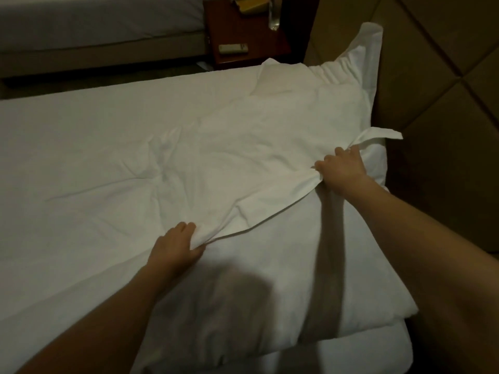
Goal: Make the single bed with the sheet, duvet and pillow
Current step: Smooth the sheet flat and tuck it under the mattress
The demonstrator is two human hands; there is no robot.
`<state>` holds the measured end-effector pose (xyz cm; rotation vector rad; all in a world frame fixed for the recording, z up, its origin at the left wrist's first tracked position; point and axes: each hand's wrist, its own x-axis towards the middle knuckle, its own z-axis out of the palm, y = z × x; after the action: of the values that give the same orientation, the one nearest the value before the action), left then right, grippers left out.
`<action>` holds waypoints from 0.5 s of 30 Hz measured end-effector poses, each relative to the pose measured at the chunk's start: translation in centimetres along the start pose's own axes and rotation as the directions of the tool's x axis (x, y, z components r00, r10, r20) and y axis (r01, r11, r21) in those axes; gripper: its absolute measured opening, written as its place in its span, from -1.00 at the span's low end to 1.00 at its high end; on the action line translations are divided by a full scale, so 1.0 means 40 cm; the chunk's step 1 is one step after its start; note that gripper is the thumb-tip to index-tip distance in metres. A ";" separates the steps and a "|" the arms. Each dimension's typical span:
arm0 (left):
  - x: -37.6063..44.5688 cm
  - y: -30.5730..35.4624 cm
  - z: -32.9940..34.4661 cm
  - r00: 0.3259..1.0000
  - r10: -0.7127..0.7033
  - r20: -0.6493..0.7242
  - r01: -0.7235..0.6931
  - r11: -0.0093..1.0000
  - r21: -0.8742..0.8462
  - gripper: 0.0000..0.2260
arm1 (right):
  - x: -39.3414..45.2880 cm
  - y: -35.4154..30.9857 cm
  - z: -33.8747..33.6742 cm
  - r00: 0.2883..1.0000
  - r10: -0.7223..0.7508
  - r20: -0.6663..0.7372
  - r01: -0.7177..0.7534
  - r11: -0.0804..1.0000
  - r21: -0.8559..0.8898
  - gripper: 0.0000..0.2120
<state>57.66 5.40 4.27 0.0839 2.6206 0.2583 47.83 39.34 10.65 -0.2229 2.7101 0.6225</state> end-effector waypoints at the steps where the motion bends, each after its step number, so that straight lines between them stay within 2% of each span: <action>1: -0.014 -0.021 0.000 1.000 0.002 0.011 -0.002 1.000 0.000 -0.58 | 0.003 -0.002 0.002 1.000 0.005 -0.001 -0.005 1.000 -0.002 -0.68; 4: -0.030 -0.052 -0.011 0.999 0.020 0.040 -0.021 1.000 0.008 -0.53 | 0.002 -0.005 0.000 1.000 0.019 0.019 -0.019 1.000 -0.016 -0.68; 7: -0.031 -0.068 -0.025 0.996 -0.003 0.092 -0.016 0.978 0.208 -0.53 | -0.002 -0.016 -0.007 0.999 0.039 0.032 -0.038 0.999 -0.033 -0.67; 10: -0.039 -0.079 -0.004 0.971 -0.124 0.206 0.045 0.935 0.351 -0.51 | 0.000 -0.031 -0.006 0.996 0.075 0.040 -0.074 0.997 -0.019 -0.67; 13: -0.031 -0.097 -0.004 0.974 -0.204 0.100 0.168 0.943 0.287 -0.67 | -0.012 -0.069 -0.007 0.999 -0.046 -0.004 0.046 0.997 0.063 -0.62; 15: -0.023 -0.117 -0.041 0.984 -0.178 0.033 0.162 0.946 0.282 -0.71 | -0.019 -0.091 -0.018 0.979 -0.202 -0.008 0.202 0.978 0.061 -0.61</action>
<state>57.59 0.44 5.19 -0.0388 2.5702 -0.1726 49.13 35.84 10.12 -0.4760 2.6584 0.4794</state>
